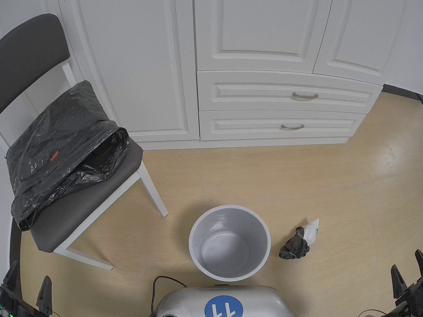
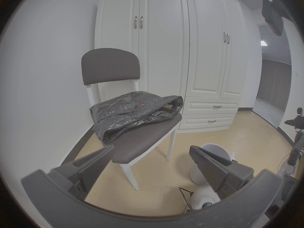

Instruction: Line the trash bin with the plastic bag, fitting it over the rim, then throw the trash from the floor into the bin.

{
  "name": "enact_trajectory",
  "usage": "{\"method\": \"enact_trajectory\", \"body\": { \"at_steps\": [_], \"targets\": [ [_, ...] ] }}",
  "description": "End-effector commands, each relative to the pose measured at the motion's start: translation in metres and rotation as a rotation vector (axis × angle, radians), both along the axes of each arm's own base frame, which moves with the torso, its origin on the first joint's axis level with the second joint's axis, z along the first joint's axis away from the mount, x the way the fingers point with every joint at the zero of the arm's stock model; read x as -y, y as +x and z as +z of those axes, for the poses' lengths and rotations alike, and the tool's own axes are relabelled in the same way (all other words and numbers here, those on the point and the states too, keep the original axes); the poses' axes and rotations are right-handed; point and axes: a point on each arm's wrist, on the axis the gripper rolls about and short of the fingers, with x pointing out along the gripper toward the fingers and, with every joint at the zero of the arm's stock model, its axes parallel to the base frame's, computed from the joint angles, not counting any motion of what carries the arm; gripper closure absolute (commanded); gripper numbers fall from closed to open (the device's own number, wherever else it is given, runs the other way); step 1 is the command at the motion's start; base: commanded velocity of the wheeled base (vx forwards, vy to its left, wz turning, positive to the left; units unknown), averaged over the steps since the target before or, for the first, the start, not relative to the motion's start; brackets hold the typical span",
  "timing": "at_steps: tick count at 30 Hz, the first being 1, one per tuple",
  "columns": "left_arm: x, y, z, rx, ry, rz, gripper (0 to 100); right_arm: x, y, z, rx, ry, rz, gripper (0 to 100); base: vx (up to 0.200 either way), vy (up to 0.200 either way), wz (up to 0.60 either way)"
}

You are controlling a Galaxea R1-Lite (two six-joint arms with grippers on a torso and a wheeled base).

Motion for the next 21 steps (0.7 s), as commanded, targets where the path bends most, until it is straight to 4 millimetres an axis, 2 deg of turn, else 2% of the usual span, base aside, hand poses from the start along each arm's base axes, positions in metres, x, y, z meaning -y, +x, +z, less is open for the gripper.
{"method": "enact_trajectory", "body": {
  "at_steps": [1, 21],
  "targets": [
    [0.0000, -0.0003, -0.0040, 0.003, -0.001, 0.001, 0, 0.0000, 0.0000, -0.0047, 0.001, 0.000, 0.000, 0, 0.000, 0.000, 0.00],
    [0.0001, -0.0002, -0.0042, 0.003, 0.007, -0.002, 0, 0.0001, 0.0000, -0.0047, 0.001, 0.005, 0.002, 0, 0.000, 0.000, 0.00]
  ]
}}
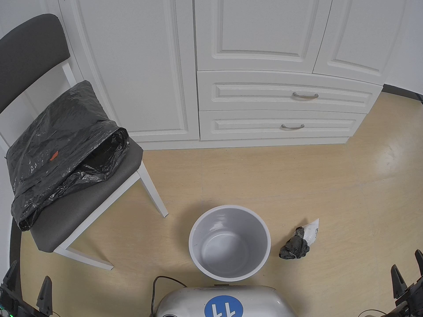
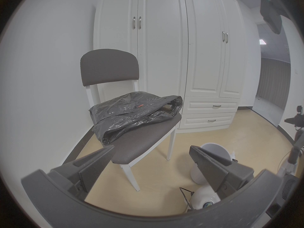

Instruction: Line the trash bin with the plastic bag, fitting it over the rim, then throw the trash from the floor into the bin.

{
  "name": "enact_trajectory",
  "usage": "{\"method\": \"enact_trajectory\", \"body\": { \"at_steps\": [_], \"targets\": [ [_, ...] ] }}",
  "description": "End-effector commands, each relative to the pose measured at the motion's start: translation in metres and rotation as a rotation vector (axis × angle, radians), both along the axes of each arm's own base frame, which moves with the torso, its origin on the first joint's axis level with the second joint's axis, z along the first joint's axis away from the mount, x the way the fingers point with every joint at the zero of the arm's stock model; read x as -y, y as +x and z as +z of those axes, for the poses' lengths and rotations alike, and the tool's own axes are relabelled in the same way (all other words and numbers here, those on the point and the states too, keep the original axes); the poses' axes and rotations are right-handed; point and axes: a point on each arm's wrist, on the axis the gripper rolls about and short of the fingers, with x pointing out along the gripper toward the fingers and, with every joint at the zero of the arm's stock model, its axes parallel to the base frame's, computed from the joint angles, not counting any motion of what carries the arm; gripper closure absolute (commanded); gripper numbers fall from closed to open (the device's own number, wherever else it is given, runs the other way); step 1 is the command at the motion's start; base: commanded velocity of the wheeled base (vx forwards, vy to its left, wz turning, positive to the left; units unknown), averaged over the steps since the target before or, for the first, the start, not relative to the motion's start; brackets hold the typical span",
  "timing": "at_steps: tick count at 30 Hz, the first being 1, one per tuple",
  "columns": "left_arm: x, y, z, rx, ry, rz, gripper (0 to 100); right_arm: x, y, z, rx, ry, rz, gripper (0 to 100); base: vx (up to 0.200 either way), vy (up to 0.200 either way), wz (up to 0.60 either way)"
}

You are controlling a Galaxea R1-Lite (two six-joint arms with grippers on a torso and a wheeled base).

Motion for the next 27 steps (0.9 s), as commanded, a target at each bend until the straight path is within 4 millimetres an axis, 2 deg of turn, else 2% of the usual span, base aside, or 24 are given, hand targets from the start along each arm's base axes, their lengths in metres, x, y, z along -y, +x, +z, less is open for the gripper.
{"method": "enact_trajectory", "body": {
  "at_steps": [1, 27],
  "targets": [
    [-0.0001, -0.0002, -0.0043, 0.003, -0.011, 0.003, 0, 0.0000, 0.0000, -0.0048, 0.001, 0.001, 0.000, 0, 0.000, 0.000, 0.00],
    [-0.0002, -0.0003, -0.0041, 0.003, -0.040, 0.011, 0, 0.0000, -0.0002, -0.0045, 0.001, 0.014, 0.000, 0, 0.000, 0.000, 0.00]
  ]
}}
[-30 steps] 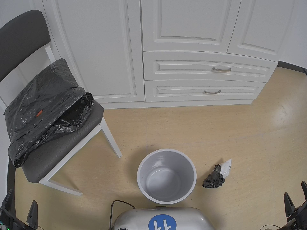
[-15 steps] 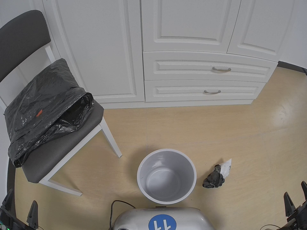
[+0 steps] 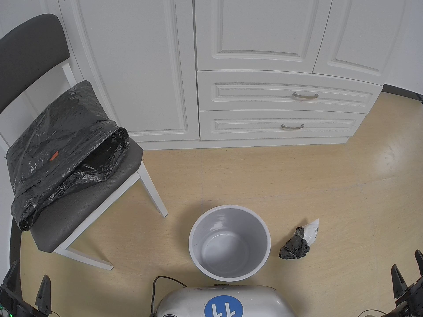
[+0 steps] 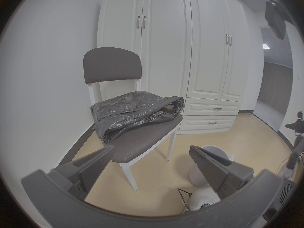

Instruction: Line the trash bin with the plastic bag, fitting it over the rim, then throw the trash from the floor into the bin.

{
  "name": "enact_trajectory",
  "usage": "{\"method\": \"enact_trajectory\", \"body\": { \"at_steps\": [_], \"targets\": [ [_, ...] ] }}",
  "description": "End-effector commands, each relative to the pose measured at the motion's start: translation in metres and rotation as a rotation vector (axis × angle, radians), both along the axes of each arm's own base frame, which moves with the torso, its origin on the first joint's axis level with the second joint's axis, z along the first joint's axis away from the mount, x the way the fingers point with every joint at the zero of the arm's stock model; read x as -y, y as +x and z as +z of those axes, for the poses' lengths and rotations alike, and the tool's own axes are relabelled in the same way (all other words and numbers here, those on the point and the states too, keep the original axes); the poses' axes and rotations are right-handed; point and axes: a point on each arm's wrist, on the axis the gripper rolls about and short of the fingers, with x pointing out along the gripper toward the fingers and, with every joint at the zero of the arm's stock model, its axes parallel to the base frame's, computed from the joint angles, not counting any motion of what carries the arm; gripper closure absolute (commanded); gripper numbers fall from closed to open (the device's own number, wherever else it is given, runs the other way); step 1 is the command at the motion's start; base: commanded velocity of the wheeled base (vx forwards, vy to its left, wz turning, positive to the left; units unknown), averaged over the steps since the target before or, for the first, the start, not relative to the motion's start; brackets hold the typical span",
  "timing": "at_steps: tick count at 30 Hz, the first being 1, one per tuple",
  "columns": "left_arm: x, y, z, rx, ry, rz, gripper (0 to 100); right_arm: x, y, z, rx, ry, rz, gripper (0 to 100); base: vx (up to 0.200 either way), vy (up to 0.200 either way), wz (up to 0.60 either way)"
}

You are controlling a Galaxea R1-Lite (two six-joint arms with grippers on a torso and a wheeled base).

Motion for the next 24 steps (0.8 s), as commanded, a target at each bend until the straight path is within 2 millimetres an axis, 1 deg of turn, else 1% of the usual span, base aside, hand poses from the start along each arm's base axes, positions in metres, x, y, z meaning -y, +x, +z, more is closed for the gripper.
{"method": "enact_trajectory", "body": {
  "at_steps": [1, 12, 14, 18, 24],
  "targets": [
    [0.0000, -0.0003, -0.0040, 0.003, 0.001, 0.000, 0, 0.0000, -0.0002, -0.0045, 0.001, 0.000, 0.000, 0, 0.000, 0.000, 0.00],
    [0.0000, -0.0002, -0.0041, 0.004, 0.012, -0.001, 0, -0.0001, 0.0001, -0.0050, 0.001, -0.011, -0.002, 0, 0.000, 0.000, 0.00],
    [0.0000, 0.0001, -0.0048, 0.003, 0.015, -0.003, 0, -0.0002, 0.0001, -0.0048, -0.002, -0.053, -0.002, 0, 0.000, 0.000, 0.00],
    [0.0008, 0.0001, -0.0043, 0.007, 0.087, -0.035, 0, -0.0007, 0.0000, -0.0049, 0.001, -0.083, 0.024, 0, 0.000, 0.000, 0.00],
    [0.0011, 0.0001, -0.0039, 0.012, 0.091, -0.047, 0, -0.0008, -0.0001, -0.0047, 0.002, -0.080, 0.027, 0, 0.000, 0.000, 0.00]
  ]
}}
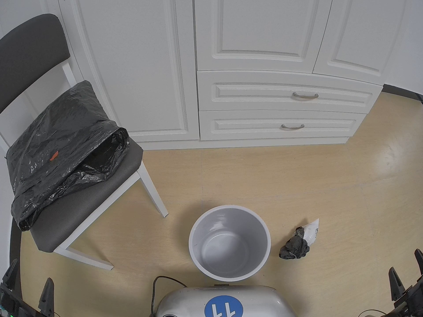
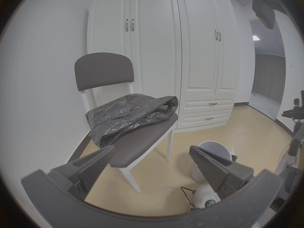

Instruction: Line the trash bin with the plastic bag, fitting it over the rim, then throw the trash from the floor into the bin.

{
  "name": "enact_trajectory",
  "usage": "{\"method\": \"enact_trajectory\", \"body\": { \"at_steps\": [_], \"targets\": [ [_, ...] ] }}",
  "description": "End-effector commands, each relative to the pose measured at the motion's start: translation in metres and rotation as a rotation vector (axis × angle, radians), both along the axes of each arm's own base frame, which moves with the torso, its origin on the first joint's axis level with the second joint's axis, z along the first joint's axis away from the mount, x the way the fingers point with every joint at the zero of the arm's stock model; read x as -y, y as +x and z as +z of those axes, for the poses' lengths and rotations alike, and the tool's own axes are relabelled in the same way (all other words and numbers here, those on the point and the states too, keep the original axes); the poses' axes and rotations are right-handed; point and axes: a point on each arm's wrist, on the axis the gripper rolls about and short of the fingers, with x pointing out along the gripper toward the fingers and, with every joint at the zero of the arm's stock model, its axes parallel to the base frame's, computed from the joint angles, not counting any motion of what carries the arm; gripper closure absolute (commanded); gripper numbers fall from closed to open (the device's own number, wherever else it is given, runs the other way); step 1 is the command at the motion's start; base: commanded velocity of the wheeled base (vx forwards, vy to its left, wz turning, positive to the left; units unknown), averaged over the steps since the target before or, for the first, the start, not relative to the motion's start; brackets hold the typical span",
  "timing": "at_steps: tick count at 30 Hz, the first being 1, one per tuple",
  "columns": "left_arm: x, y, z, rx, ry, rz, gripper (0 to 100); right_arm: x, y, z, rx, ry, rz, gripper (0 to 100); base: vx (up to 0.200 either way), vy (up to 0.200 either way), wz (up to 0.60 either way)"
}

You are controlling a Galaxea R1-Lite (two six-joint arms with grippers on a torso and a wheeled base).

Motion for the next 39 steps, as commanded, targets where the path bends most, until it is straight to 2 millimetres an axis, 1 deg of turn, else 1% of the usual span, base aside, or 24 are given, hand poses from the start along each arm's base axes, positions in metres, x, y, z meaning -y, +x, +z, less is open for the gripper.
{"method": "enact_trajectory", "body": {
  "at_steps": [1, 5, 12, 13, 14, 16, 18, 20, 23, 27, 31, 33, 34, 35, 36, 37, 39],
  "targets": [
    [0.000, 0.000, -0.005, -0.001, -0.003, 0.000, 0, 0.000, 0.000, -0.005, 0.003, 0.002, 0.007, 0, 0.000, 0.000, 0.00],
    [0.000, 0.000, -0.005, -0.001, -0.038, 0.016, 0, 0.000, 0.000, -0.005, -0.002, 0.040, 0.006, 0, 0.000, 0.000, 0.00],
    [-0.001, 0.000, -0.002, 0.021, -0.046, 0.040, 0, 0.000, 0.000, -0.005, 0.000, 0.050, 0.000, 0, 0.000, 0.000, 0.00],
    [-0.001, -0.003, 0.015, 0.148, -0.107, 0.029, 0, 0.000, 0.000, -0.005, 0.001, 0.054, -0.005, 0, 0.000, 0.000, 0.00],
    [-0.001, -0.006, 0.026, 0.227, -0.151, 0.018, 0, 0.000, 0.000, -0.005, 0.001, 0.054, -0.005, 0, 0.000, 0.000, 0.00],
    [0.000, -0.011, 0.038, 0.317, -0.175, -0.008, 0, 0.000, 0.000, -0.005, 0.002, 0.054, -0.009, 0, 0.000, 0.000, 0.00],
    [0.000, -0.012, 0.041, 0.316, -0.134, -0.028, 0, 0.000, 0.000, -0.005, 0.002, 0.054, -0.012, 0, 0.000, 0.000, 0.00],
    [0.000, -0.011, 0.039, 0.288, -0.113, -0.040, 0, 0.000, 0.000, -0.005, 0.002, 0.054, -0.012, 0, 0.000, 0.000, 0.00],
    [0.001, -0.011, 0.037, 0.257, -0.112, -0.041, 0, 0.000, 0.000, -0.005, 0.002, 0.054, -0.012, 0, 0.000, 0.000, 0.00],
    [0.001, -0.015, 0.044, 0.262, -0.113, -0.041, 0, 0.000, 0.000, -0.004, 0.003, 0.059, -0.012, 0, 0.000, 0.000, 0.00],
    [0.000, -0.013, 0.049, 0.243, -0.092, -0.045, 0, 0.000, 0.000, -0.004, 0.005, 0.044, -0.015, 0, 0.000, 0.000, 0.00],
    [0.000, -0.011, 0.051, 0.230, -0.064, -0.045, 0, 0.000, -0.001, 0.002, 0.042, 0.013, -0.012, 0, 0.000, 0.000, 0.00],
    [0.000, -0.007, 0.055, 0.208, -0.022, -0.037, 0, 0.000, -0.007, 0.026, 0.168, -0.054, 0.006, 0, 0.000, 0.000, 0.00],
    [0.000, -0.006, 0.055, 0.201, -0.013, -0.035, 0, 0.000, -0.009, 0.033, 0.201, -0.070, 0.013, 0, 0.000, 0.000, 0.00],
    [0.000, -0.003, 0.060, 0.184, 0.012, -0.031, 0, -0.001, -0.010, 0.050, 0.228, -0.084, 0.049, 0, 0.000, 0.000, 0.00],
    [0.000, -0.003, 0.061, 0.184, 0.013, -0.030, 0, -0.001, -0.010, 0.051, 0.225, -0.084, 0.052, 0, 0.000, 0.000, 0.00],
    [0.000, 0.003, 0.073, 0.155, 0.022, -0.029, 0, -0.002, -0.003, 0.069, 0.181, -0.066, 0.089, 0, 0.000, 0.000, 0.00]
  ]
}}
